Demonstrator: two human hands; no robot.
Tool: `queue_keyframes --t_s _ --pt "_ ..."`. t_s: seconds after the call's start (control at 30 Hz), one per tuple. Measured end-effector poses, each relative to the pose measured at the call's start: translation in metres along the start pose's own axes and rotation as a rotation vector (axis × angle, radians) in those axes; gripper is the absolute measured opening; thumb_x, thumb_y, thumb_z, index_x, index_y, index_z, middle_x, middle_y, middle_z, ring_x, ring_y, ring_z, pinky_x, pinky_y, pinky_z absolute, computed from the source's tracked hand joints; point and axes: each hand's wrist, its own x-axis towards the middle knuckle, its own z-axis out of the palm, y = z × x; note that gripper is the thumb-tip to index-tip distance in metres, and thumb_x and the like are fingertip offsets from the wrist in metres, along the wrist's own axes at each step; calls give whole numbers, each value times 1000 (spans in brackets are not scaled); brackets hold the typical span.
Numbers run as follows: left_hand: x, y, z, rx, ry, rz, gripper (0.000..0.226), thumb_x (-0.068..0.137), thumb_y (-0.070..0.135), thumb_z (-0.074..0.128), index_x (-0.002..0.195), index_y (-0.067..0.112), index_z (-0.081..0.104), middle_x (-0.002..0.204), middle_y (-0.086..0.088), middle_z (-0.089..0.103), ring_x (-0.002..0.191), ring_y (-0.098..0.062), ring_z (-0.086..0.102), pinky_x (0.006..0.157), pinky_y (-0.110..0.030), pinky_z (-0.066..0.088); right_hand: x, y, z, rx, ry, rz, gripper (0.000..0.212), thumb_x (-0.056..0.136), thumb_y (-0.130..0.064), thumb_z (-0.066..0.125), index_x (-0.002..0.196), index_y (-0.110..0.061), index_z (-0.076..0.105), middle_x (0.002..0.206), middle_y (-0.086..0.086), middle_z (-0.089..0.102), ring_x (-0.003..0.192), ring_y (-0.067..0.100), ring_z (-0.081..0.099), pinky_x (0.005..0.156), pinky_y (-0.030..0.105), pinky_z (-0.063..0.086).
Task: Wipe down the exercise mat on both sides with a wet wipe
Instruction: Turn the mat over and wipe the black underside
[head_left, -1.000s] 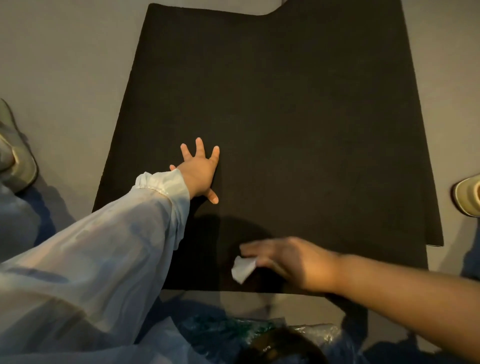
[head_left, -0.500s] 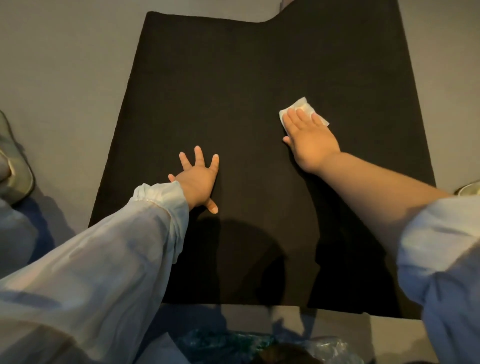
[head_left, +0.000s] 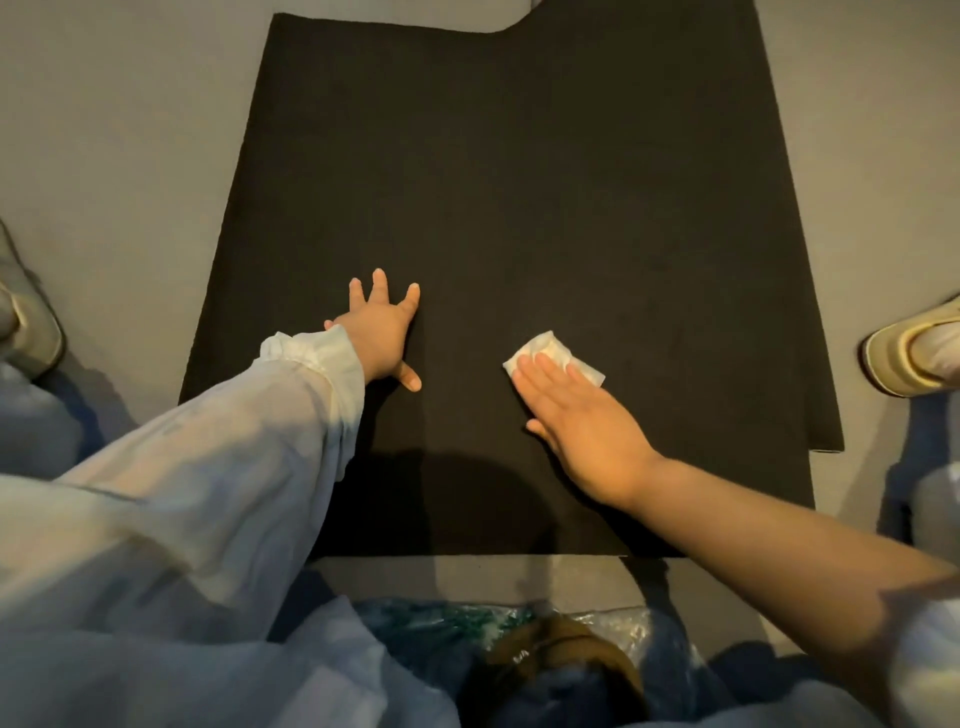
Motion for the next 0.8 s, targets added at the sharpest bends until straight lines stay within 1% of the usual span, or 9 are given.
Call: queue_keyframes --t_s 0.1,0.2,0.3,0.37,0.43,0.5,0.53,0.6,0.8 --pt "-4 -4 7 30 46 43 110 71 36 78 150 29 2 156 -15 -11 143 -36 -10 110 -61 18 -22 -14 14 -26 -49 -67 56 103 -32 24 150 -15 -1 158 3 -3 143 14 -12 97 18 -34" --pt "-13 -8 18 96 172 214 81 83 29 69 149 28 20 156 -16 4 144 -35 3 115 -50 15 -44 -20 25 -26 -107 -126 57 103 -32 26 148 -16 -4 158 3 -3 139 14 -17 103 28 -28" --pt "-33 5 45 127 287 443 59 93 23 51 147 24 27 156 -14 12 143 -32 12 117 -39 13 -67 -24 30 -151 -139 -236 68 89 -35 59 144 -15 25 151 4 32 140 15 22 115 37 9" --pt "-48 18 69 136 213 481 72 93 44 47 151 20 10 157 -13 1 145 -30 2 117 -41 6 -74 -26 29 -238 -144 -265 74 76 -35 73 138 -15 39 144 5 42 134 18 36 107 41 29" --pt "-62 23 92 186 94 490 102 81 70 45 148 20 -12 153 -10 -23 142 -30 -18 113 -52 -7 -77 -24 25 -292 -168 -264 77 79 -40 66 141 -12 31 150 8 25 139 24 19 106 56 22" --pt "-74 23 107 298 58 563 119 71 79 49 143 20 -25 144 -5 -40 134 -28 -33 105 -61 -14 -74 -19 25 -367 -212 -278 79 89 -36 50 147 -15 2 152 8 -15 139 27 -24 101 67 -8" --pt "-77 22 112 335 61 587 121 70 77 52 142 21 -28 142 -6 -42 132 -29 -35 104 -63 -14 -72 -18 24 -385 -256 -284 80 92 -32 44 145 -16 -13 146 6 -32 130 25 -42 96 66 -20" --pt "-80 22 113 353 64 586 118 74 71 54 142 21 -28 146 -10 -38 136 -34 -30 104 -67 -9 -69 -16 24 -348 -313 -267 78 96 -25 40 141 -17 -23 145 5 -36 120 23 -51 96 60 -23" --pt "-81 16 80 383 -15 493 110 78 65 55 147 20 -18 153 -12 -24 142 -36 -14 107 -66 6 -42 -37 8 0 -295 -133 64 95 -8 43 151 -13 11 159 7 2 145 18 6 116 33 3"
